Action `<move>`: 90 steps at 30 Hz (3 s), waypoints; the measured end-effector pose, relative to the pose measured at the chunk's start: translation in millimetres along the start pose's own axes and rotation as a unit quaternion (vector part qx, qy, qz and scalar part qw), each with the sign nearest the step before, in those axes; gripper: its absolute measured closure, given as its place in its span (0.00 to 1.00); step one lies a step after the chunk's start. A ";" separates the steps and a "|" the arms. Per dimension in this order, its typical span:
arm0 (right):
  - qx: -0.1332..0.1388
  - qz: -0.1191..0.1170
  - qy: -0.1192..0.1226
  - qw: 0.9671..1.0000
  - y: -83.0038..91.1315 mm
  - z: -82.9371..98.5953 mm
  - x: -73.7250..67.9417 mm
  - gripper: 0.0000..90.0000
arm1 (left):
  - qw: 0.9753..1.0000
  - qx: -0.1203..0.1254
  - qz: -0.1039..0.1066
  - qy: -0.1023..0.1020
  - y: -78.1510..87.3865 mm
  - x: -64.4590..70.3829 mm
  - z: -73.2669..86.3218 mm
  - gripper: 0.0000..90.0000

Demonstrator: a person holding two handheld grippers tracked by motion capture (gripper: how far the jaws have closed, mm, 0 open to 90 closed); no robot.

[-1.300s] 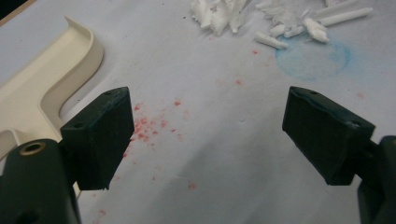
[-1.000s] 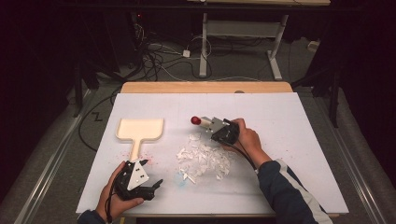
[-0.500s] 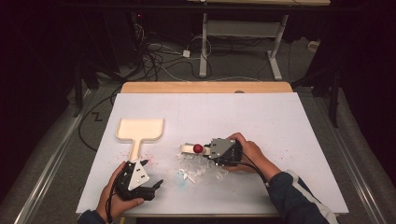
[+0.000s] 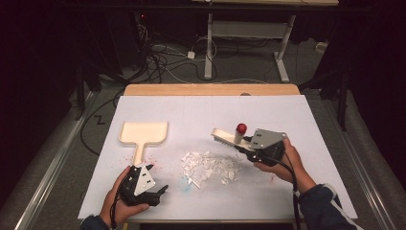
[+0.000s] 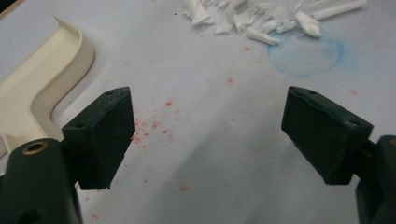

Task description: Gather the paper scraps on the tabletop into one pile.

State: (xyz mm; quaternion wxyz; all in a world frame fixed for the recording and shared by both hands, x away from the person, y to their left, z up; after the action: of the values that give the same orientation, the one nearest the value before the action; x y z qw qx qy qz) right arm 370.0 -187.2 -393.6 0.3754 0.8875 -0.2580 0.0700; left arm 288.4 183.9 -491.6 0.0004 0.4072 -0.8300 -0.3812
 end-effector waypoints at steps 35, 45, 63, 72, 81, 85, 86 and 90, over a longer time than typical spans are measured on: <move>-0.031 0.037 -0.123 0.991 -26.5 -12.5 -48.6 0.75 | 1.000 0.003 0.003 -0.003 -0.7 0.9 -2.1 0.20; -0.028 0.010 -0.116 0.993 38.0 17.7 -36.0 0.75 | 1.000 0.001 0.001 -0.006 0.1 1.3 -1.9 0.20; -0.092 -0.090 -0.084 0.988 28.6 30.4 -72.1 0.75 | 1.000 0.008 0.004 -0.009 -0.4 1.0 -3.4 0.20; -0.042 -0.083 -0.098 0.991 1.2 9.0 -66.8 0.76 | 1.000 0.008 0.006 -0.006 -0.8 0.6 -2.6 0.20; 0.044 -0.090 -0.103 0.990 26.0 -1.8 -63.3 0.76 | 1.000 0.011 -0.001 -0.001 2.7 -2.8 -1.6 0.20; 0.088 -0.108 -0.095 0.986 27.1 -12.6 -73.5 0.76 | 0.999 0.024 -0.021 0.017 8.6 -11.0 -1.2 0.19; 0.093 -0.119 -0.095 0.984 23.4 -16.4 -78.0 0.76 | 0.999 0.031 -0.025 0.026 10.8 -13.8 -0.9 0.19; 0.092 -0.155 -0.083 0.980 -6.5 -31.6 -101.6 0.76 | 0.996 0.057 -0.051 0.046 20.2 -24.6 0.0 0.19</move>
State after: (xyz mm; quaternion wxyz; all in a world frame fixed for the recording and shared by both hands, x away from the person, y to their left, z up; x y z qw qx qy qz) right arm 288.5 -120.0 -407.6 0.2759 0.9501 -0.1398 -0.0401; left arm 291.2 208.2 -471.2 -0.0034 0.4653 -0.8277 -0.3137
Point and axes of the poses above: each handheld gripper's, and its own axes: y roughly backward along the jaws, z roughly out of its underside, x roughly to its right, the point moved 2 cm from there along -y, roughly forward along the jaws, and after that the axes turned 5 degrees about -z, right-handed, at the moved point
